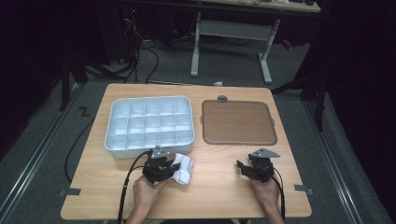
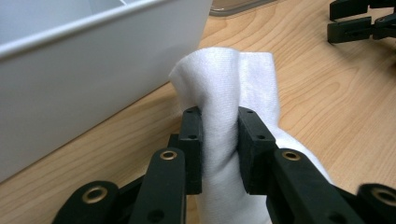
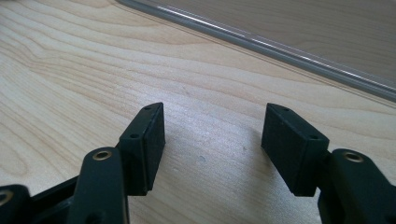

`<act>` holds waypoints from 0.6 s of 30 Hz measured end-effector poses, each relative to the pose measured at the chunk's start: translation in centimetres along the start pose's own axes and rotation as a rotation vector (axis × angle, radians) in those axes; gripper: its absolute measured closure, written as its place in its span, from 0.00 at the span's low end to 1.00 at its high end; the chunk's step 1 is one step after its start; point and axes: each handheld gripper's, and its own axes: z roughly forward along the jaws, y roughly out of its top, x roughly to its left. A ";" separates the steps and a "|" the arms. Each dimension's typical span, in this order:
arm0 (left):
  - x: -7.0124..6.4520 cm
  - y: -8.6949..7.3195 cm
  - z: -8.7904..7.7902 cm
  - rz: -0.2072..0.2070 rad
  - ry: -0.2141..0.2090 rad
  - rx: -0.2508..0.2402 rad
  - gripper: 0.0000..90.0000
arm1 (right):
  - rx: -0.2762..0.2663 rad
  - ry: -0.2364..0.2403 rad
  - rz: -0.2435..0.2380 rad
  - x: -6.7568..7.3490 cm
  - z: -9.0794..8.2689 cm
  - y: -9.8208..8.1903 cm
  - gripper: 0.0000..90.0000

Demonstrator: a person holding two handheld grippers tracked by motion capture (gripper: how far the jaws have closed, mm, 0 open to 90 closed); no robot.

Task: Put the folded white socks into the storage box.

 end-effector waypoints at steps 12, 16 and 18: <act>-0.4 0.7 -1.0 -0.009 -0.019 -0.014 0.82 | 0.001 0.000 0.000 0.0 0.0 0.0 0.44; -0.8 1.1 -1.2 0.006 -0.023 -0.018 0.82 | 0.000 0.000 0.000 0.0 0.0 0.0 0.44; -1.0 1.2 -1.4 0.019 -0.028 -0.014 0.83 | 0.000 0.001 0.000 0.0 0.0 0.0 0.44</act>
